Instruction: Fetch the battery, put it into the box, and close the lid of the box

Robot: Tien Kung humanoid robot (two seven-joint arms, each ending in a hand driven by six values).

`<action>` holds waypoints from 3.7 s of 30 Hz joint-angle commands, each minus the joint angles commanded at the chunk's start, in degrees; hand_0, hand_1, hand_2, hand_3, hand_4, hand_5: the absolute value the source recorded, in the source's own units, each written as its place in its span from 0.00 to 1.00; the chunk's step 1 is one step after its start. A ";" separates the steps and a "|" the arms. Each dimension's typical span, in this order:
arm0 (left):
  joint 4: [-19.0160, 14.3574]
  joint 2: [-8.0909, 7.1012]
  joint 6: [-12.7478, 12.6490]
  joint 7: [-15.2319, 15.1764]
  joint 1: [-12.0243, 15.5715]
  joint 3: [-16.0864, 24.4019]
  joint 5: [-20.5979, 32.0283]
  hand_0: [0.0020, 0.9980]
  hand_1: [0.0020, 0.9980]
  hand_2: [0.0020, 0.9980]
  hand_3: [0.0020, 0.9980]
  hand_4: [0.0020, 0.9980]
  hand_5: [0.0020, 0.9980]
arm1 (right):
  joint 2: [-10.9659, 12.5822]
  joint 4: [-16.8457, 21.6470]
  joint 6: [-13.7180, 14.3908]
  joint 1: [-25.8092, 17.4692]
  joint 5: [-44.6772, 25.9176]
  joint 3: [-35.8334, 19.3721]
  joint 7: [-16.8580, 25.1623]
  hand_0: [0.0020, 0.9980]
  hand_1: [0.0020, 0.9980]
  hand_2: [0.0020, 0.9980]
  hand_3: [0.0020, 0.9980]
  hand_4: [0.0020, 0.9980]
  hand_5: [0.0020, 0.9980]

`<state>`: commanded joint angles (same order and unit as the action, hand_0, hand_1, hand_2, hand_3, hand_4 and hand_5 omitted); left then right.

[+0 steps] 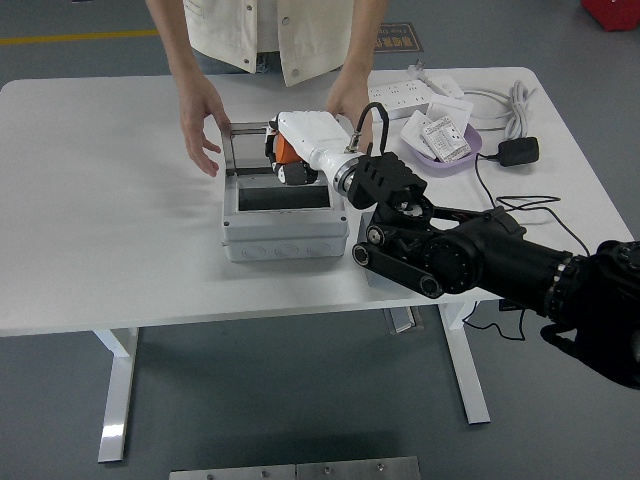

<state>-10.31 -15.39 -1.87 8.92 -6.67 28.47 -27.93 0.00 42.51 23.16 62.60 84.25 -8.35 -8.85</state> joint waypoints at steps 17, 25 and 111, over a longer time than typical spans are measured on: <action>0.00 -0.04 -0.10 0.44 -0.29 0.78 -1.23 0.62 0.77 0.68 0.73 0.69 0.23 | 0.00 -2.45 4.37 0.50 -9.89 5.61 3.20 0.18 0.20 0.23 0.22 0.00 0.00; 0.00 -0.08 -0.12 0.54 -0.29 0.94 -1.46 0.62 0.77 0.68 0.73 0.69 0.22 | 0.00 -1.34 4.64 0.98 -11.91 5.55 6.69 0.18 0.20 0.23 0.22 0.00 0.00; 0.00 0.91 -0.50 0.54 0.68 1.83 -2.66 0.62 0.77 0.68 0.73 0.68 0.22 | 0.00 12.37 0.23 -2.63 -13.81 -3.92 6.93 0.82 0.71 0.71 0.80 0.89 0.47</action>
<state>-10.31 -14.48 -2.36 9.46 -5.99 30.30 -30.60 0.00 54.87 23.39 59.97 70.45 -12.27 -1.92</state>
